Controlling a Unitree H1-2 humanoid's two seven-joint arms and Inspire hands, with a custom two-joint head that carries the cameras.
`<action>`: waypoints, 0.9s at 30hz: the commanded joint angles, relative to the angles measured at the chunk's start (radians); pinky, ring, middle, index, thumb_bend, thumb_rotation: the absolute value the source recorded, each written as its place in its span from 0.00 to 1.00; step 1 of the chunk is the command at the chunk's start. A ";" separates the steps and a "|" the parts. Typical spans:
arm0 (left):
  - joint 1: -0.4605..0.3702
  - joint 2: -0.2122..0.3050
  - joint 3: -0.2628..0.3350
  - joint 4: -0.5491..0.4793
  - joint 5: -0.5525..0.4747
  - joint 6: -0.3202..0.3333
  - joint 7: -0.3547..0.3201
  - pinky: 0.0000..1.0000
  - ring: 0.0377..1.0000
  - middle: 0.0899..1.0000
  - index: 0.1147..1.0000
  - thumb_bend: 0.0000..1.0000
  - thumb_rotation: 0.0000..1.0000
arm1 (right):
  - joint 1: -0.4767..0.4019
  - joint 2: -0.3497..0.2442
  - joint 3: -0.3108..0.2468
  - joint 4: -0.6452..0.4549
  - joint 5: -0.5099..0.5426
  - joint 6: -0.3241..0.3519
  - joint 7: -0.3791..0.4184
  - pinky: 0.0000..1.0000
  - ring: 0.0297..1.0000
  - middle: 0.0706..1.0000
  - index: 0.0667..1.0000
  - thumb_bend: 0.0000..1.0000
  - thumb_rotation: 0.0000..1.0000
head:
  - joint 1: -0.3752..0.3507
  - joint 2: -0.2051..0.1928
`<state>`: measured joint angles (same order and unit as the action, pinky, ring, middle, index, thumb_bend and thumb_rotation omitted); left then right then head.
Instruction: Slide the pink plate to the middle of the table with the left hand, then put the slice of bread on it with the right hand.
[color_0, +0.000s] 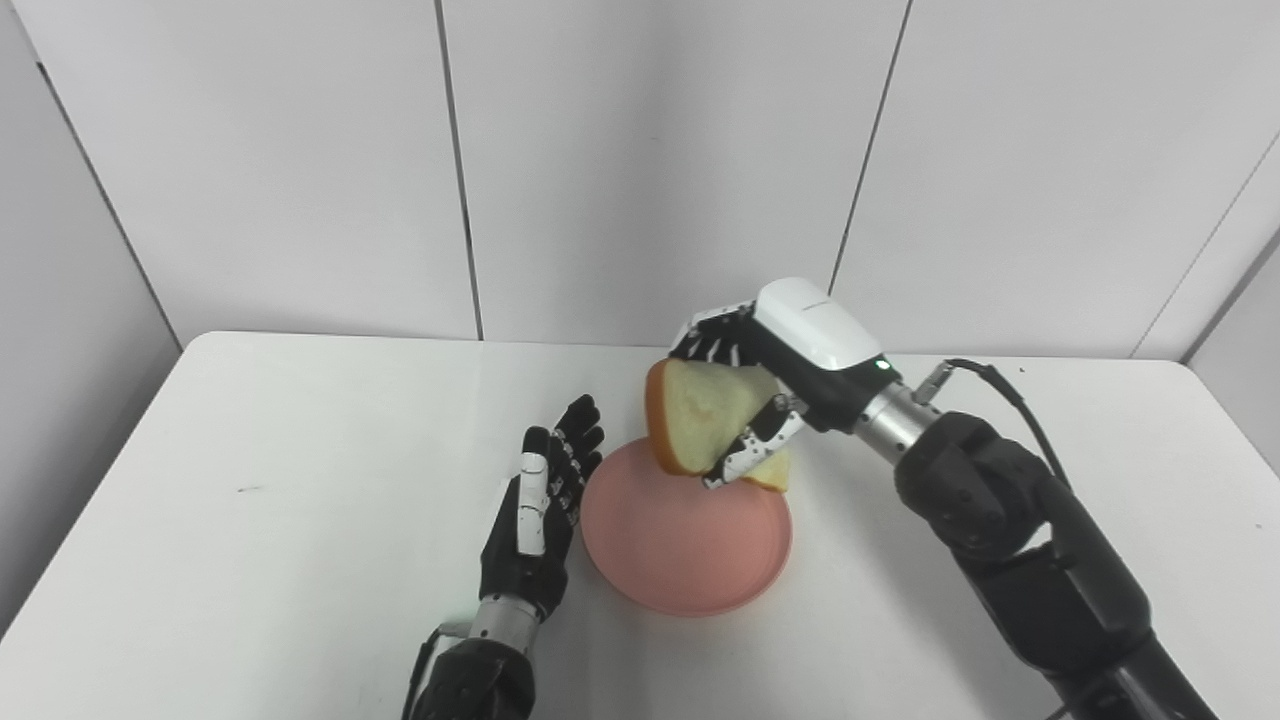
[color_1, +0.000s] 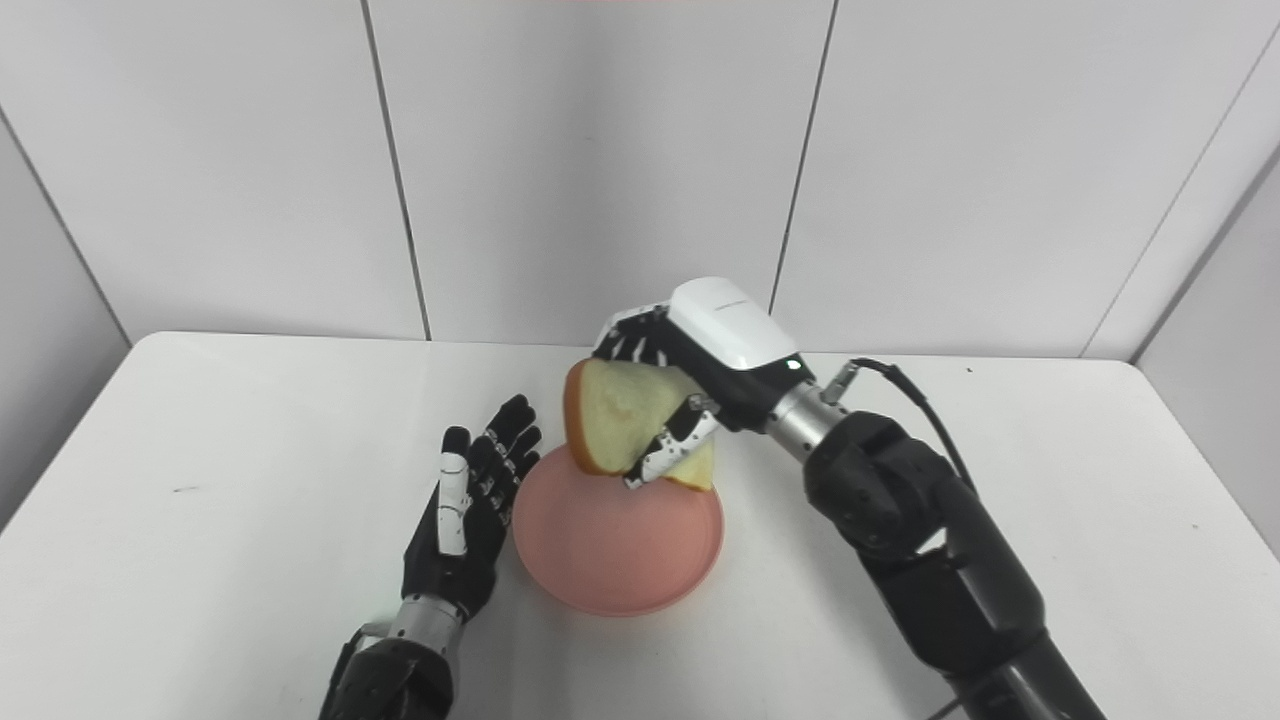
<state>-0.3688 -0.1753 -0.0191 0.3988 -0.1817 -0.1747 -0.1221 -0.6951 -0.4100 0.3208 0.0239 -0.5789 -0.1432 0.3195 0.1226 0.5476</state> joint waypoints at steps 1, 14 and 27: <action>0.011 -0.023 -0.001 0.026 0.005 -0.017 0.014 0.98 0.95 0.93 0.85 0.76 0.99 | -0.055 0.013 -0.003 -0.009 0.002 0.010 0.013 0.36 0.40 0.45 0.47 0.52 0.00 | 0.010 0.002; 0.003 -0.033 0.002 0.008 0.006 -0.033 0.025 0.95 0.96 0.96 0.88 0.72 1.00 | -0.070 0.050 0.067 0.093 -0.041 0.025 0.115 0.33 0.38 0.45 0.49 0.52 0.00 | 0.024 0.012; -0.004 -0.037 -0.004 0.010 0.034 -0.043 0.056 0.92 0.95 0.95 0.87 0.71 1.00 | -0.063 0.027 0.115 0.114 -0.132 0.039 0.176 0.26 0.37 0.45 0.48 0.52 0.00 | 0.028 0.008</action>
<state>-0.3688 -0.1968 -0.0218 0.4012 -0.1558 -0.1947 -0.0744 -0.7147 -0.3724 0.4402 0.1559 -0.7043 -0.1003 0.5044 0.1503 0.5553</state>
